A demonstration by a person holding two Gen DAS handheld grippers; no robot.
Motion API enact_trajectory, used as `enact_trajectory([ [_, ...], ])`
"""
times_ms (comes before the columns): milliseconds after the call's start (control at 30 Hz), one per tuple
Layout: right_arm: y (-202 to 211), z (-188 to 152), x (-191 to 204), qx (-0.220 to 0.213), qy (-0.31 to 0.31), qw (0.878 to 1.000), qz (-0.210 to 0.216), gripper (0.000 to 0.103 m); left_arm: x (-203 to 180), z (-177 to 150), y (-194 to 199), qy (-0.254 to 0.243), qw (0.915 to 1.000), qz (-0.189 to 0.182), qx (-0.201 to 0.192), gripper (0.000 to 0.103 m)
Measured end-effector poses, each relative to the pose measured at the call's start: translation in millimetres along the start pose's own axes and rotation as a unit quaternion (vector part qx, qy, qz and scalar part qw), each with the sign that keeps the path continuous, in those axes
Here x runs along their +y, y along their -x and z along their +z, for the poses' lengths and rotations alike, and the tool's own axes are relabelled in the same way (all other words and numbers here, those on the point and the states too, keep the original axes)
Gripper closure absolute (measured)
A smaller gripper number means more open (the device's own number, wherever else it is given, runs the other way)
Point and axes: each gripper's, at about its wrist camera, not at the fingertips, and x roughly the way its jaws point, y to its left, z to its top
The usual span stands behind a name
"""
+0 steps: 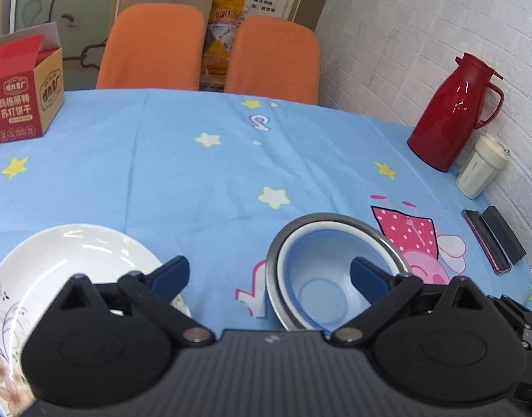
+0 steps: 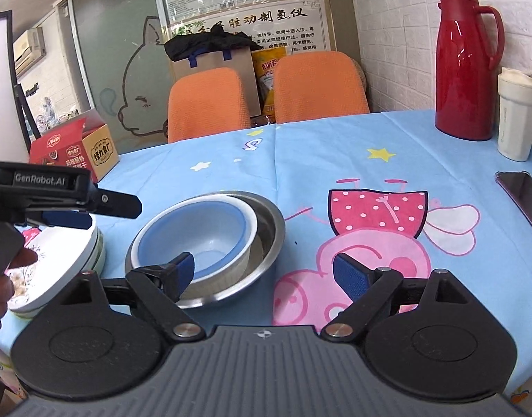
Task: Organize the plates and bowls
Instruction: 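Lower the blue bowl into the white bowl on the stack, then press the nested bowls down with both grippers and adjust them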
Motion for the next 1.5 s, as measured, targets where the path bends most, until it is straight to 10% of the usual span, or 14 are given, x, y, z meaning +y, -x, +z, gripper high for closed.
enact_trajectory([
  [433, -50.9, 14.3, 6.4, 0.055, 0.015, 0.998, 0.004, 0.000, -13.0, 21.9, -78.9, -0.066, 0.9876, -0.019, 0.142, 0.004],
  [1200, -73.9, 5.9, 19.7, 0.085, 0.026, 0.995, -0.040, 0.000, -15.5, 12.8, -94.0, -0.108, 0.9843, -0.007, 0.139, 0.004],
  [1467, -59.8, 4.1, 10.7, 0.071, 0.002, 0.997, -0.028, 0.000, -17.0, 9.4, -83.6, -0.120, 0.9847, -0.013, 0.126, 0.034],
  [1500, -60.4, 5.3, 10.3, 0.071, -0.002, 0.997, -0.021, 0.017, -18.2, 9.4, -82.6, -0.122, 0.9847, -0.017, 0.124, 0.037],
])
